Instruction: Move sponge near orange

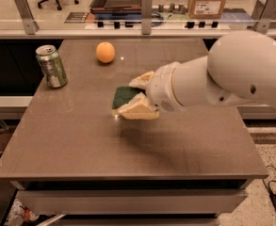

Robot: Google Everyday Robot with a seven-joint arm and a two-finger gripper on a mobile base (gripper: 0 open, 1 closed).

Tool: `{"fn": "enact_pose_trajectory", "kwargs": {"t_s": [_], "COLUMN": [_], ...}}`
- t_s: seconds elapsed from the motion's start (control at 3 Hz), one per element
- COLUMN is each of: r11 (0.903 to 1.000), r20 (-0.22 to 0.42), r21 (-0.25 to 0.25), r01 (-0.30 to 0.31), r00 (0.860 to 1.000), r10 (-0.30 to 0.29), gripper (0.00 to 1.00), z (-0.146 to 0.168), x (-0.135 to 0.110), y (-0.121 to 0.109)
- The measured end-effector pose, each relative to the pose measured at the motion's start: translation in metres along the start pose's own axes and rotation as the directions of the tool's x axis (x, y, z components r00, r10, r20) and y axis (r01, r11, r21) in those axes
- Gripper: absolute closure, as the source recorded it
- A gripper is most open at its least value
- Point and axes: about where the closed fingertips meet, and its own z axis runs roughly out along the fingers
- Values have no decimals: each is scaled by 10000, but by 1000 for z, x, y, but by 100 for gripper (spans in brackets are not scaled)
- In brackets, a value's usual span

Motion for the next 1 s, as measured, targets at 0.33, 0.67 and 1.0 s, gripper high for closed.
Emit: {"fn": "enact_pose_trajectory", "kwargs": {"t_s": [0.33,0.67,1.0], "r11": [9937,9795,9633], "r20": [-503,-892,-999], "r21": [1124,2013,2677], "r01": [-4,48,216], "r00": [9987,9959,9950], "r10": [61,135,55], "gripper": [100,100,100], "z": [-15,-23,-24], "x": [-8,-22,-26], "y": [-48,-96,-138]}}
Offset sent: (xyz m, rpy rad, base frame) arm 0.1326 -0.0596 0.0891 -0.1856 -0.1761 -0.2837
